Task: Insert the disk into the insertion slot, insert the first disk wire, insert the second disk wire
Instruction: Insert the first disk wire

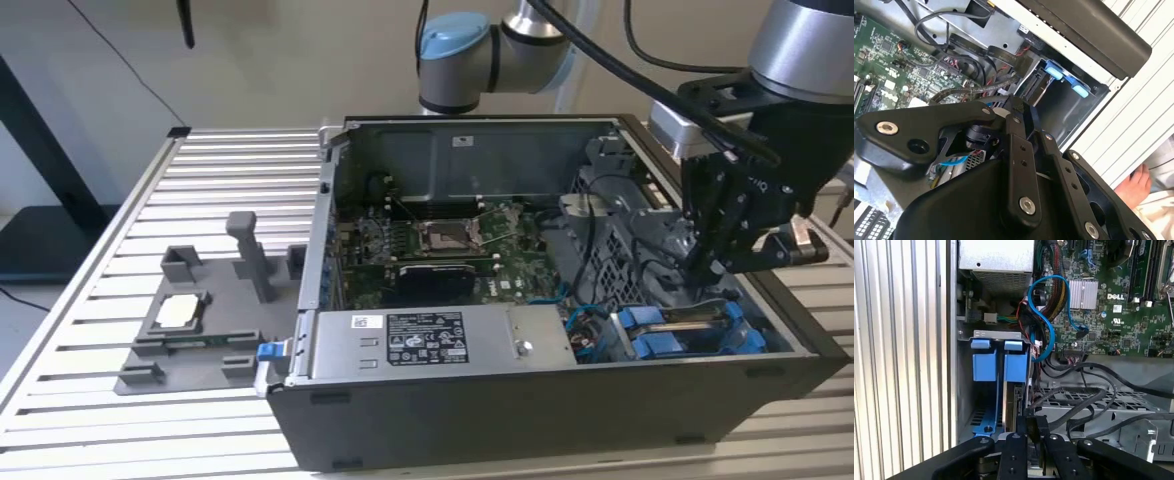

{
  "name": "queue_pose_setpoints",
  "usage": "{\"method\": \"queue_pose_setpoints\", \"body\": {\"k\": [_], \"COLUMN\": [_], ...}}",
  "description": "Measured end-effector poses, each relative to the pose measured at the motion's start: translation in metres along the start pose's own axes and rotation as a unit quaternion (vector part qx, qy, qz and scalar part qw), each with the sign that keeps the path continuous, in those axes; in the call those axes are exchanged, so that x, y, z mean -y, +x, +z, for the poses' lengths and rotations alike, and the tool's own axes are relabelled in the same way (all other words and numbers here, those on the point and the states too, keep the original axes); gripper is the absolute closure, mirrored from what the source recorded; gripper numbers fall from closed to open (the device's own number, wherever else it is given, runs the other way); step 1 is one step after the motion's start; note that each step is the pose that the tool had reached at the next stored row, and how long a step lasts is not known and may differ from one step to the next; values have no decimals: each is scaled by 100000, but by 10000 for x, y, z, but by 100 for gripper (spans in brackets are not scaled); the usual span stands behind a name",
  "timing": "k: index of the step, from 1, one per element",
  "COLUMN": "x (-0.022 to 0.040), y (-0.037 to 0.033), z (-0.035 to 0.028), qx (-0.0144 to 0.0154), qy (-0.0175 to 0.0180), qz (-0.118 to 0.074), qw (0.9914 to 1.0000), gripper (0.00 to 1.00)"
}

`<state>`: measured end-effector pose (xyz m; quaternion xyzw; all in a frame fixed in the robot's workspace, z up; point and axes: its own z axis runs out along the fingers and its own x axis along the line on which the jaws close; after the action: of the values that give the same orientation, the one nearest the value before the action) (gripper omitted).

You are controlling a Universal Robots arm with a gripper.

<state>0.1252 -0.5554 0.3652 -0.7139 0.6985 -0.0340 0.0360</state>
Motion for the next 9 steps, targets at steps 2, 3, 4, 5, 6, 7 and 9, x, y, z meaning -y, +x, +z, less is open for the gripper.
{"method": "queue_pose_setpoints", "body": {"k": [2, 3, 4, 5, 6, 7, 9], "x": [-2, -2, -2, -2, -2, -3, -1], "y": [0, 0, 1, 1, 3, 5, 7], "z": [13, 20, 26, 32, 38, 43, 51], "qx": [-97, -131, -173, -211, -236, -261, -323], "qy": [362, 551, 715, 842, 920, 925, 932], "qz": [-76, -140, -199, -254, -293, -306, -347], "qw": [99999, 99998, 99997, 99996, 99995, 99995, 99995], "gripper": [81, 81, 81, 81, 81, 81, 81]}}
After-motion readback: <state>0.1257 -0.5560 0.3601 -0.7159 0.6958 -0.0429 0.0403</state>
